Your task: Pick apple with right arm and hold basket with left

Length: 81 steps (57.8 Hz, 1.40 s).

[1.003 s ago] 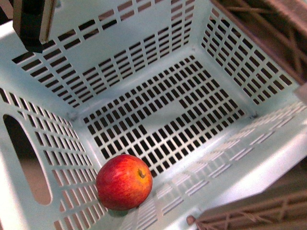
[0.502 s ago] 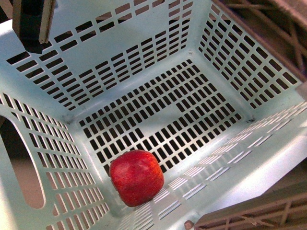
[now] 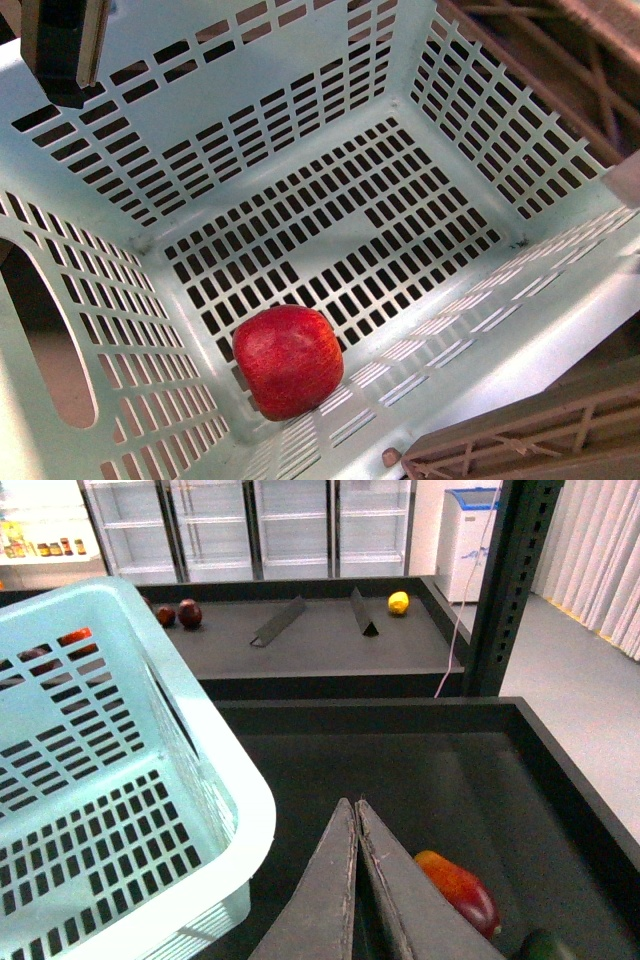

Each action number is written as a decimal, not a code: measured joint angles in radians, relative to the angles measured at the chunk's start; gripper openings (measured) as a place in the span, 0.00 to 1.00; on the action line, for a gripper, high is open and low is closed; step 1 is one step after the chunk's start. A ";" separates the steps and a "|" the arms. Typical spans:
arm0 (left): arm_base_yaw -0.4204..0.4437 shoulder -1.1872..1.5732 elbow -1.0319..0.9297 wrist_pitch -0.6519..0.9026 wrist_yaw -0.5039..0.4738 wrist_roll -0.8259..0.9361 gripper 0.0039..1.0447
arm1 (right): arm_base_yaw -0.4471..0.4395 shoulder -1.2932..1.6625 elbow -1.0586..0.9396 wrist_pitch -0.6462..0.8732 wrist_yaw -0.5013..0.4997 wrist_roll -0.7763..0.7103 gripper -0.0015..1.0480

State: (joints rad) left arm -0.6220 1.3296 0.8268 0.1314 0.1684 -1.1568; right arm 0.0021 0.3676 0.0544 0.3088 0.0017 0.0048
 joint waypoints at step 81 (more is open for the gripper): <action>0.000 0.000 0.000 0.000 0.000 -0.001 0.07 | 0.000 -0.361 -0.034 -0.307 0.000 -0.002 0.71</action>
State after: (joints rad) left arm -0.6220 1.3293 0.8268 0.1314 0.1680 -1.1576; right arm 0.0021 0.0063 0.0208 0.0013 0.0021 0.0029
